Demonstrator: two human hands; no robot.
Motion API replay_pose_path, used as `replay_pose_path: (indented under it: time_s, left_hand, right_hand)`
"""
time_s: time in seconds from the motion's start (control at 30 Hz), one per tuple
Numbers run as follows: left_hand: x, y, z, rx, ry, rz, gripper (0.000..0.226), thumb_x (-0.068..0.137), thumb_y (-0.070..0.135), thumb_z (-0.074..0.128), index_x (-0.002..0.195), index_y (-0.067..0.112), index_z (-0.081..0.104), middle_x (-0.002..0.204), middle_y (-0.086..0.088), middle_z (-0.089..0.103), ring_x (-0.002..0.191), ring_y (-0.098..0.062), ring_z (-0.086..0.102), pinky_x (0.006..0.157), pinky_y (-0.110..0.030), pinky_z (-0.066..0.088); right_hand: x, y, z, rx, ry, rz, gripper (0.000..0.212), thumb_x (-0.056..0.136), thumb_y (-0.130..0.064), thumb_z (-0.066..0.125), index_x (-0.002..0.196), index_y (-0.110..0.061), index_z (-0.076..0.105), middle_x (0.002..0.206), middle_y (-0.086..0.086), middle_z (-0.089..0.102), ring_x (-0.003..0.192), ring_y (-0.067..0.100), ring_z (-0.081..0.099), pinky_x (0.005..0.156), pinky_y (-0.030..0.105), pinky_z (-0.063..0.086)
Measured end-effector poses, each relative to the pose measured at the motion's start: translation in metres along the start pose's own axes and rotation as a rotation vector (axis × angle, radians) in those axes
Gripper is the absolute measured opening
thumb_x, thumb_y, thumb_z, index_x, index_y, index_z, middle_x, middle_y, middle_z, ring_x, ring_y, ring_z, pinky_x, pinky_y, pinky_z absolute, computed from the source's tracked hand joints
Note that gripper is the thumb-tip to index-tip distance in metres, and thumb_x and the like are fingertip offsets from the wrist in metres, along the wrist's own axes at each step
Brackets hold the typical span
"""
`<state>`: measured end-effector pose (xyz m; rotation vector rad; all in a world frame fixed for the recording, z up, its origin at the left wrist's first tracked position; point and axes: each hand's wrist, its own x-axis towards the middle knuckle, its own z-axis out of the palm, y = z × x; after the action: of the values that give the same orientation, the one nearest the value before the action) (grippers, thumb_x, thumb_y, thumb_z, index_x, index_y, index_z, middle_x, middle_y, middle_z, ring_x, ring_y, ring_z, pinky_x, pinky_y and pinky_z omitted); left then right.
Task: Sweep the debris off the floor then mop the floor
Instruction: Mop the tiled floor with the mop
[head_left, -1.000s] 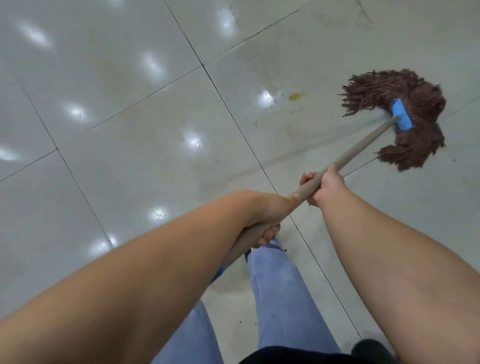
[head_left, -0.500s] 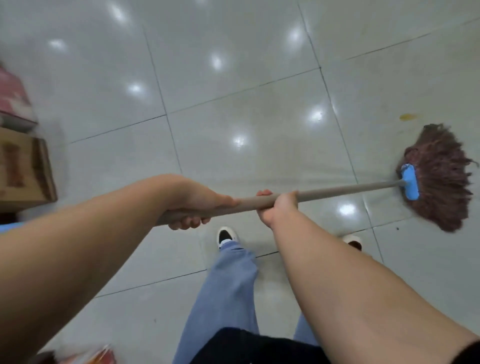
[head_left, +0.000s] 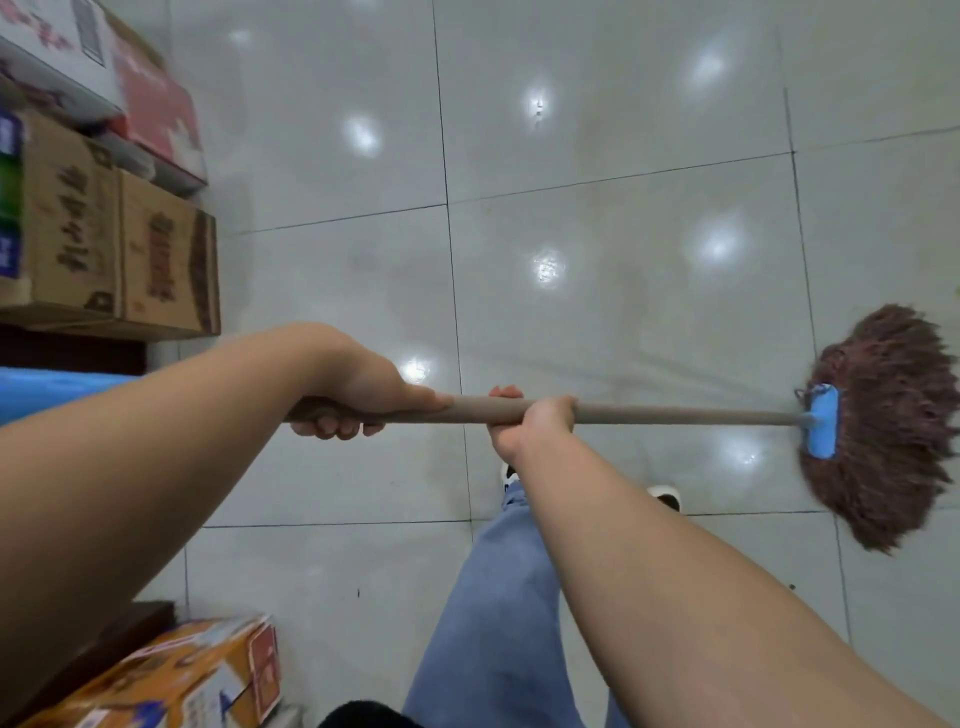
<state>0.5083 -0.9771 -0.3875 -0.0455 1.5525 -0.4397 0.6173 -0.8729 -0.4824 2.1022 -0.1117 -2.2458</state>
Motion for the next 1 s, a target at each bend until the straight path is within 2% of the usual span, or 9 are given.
replay_pose_path:
  time_s: [0.1,0.23,0.57,0.63,0.67,0.73,0.8,0.9,1.0]
  left_hand:
    - [-0.006,0.028,-0.002,0.019,0.003,-0.007,0.071,0.069,0.085,0.036,0.069,0.014,0.042,0.037,0.003,0.037,0.029,-0.017,0.031,0.04,-0.012,0.031]
    - [-0.015,0.095,-0.007,0.063,0.033,0.051,0.071,0.071,0.084,0.033,0.068,0.013,0.041,0.035,0.003,0.037,0.028,-0.016,0.032,0.04,-0.012,0.033]
    - [-0.049,0.339,0.034,0.1,0.049,0.27,0.069,0.08,0.077,0.028,0.074,0.01,0.044,0.029,0.005,0.035,0.021,-0.012,0.03,0.039,-0.009,0.029]
    - [-0.054,0.374,0.058,0.06,0.002,0.326,0.071,0.071,0.081,0.031,0.072,0.012,0.042,0.03,0.005,0.033,0.02,-0.012,0.027,0.038,-0.008,0.029]
    - [-0.056,0.388,0.07,0.04,-0.023,0.354,0.075,0.058,0.085,0.033,0.071,0.012,0.042,0.032,0.004,0.032,0.021,-0.012,0.026,0.038,-0.009,0.029]
    - [-0.057,0.406,0.092,0.002,-0.065,0.381,0.078,0.04,0.085,0.033,0.07,0.013,0.041,0.036,0.003,0.031,0.023,-0.012,0.024,0.038,-0.01,0.028]
    - [-0.053,0.412,0.107,-0.031,-0.097,0.387,0.07,0.059,0.082,0.037,0.073,0.013,0.041,0.037,0.003,0.033,0.023,-0.01,0.025,0.037,-0.009,0.029]
    - [-0.047,0.404,0.118,-0.041,-0.092,0.377,0.062,0.08,0.074,0.034,0.072,0.013,0.039,0.027,0.003,0.034,0.02,-0.01,0.028,0.036,-0.01,0.033]
    - [-0.045,0.383,0.12,-0.052,-0.085,0.417,0.067,0.069,0.079,0.037,0.073,0.013,0.042,0.031,0.004,0.034,0.023,-0.01,0.027,0.037,-0.011,0.031]
  right_hand:
    - [0.003,-0.024,-0.007,0.028,-0.002,-0.013,0.049,0.097,-0.055,0.026,0.111,-0.009,0.034,0.06,0.01,0.047,0.047,0.02,0.046,0.039,0.02,0.046]
    - [0.006,-0.09,-0.021,0.095,-0.006,-0.054,0.047,0.097,-0.055,0.027,0.109,-0.01,0.034,0.059,0.009,0.045,0.03,0.017,0.046,0.037,0.021,0.047]
    - [0.011,-0.32,-0.122,0.252,0.092,-0.17,0.044,0.096,-0.051,0.036,0.1,-0.007,0.04,0.061,0.009,0.046,0.046,0.018,0.042,0.038,0.028,0.05]
    - [0.012,-0.35,-0.151,0.238,0.134,-0.191,0.043,0.097,-0.05,0.038,0.09,-0.008,0.04,0.062,0.009,0.048,0.047,0.017,0.043,0.038,0.03,0.05]
    - [0.012,-0.361,-0.164,0.221,0.157,-0.198,0.042,0.097,-0.049,0.039,0.086,-0.008,0.039,0.063,0.009,0.049,0.045,0.017,0.044,0.038,0.029,0.05]
    - [0.013,-0.375,-0.19,0.211,0.203,-0.204,0.042,0.096,-0.047,0.042,0.083,-0.007,0.039,0.062,0.01,0.052,0.037,0.016,0.047,0.037,0.028,0.049]
    - [0.012,-0.38,-0.209,0.178,0.209,-0.218,0.04,0.097,-0.044,0.043,0.083,-0.006,0.041,0.063,0.01,0.053,0.029,0.015,0.049,0.038,0.025,0.049]
    - [0.01,-0.372,-0.218,0.111,0.182,-0.259,0.038,0.1,-0.039,0.038,0.082,-0.006,0.041,0.069,0.011,0.053,0.033,0.017,0.055,0.041,0.028,0.049]
    - [0.01,-0.347,-0.208,0.097,0.215,-0.298,0.035,0.099,-0.04,0.039,0.095,-0.006,0.045,0.076,0.005,0.054,0.051,0.021,0.06,0.045,0.031,0.052]
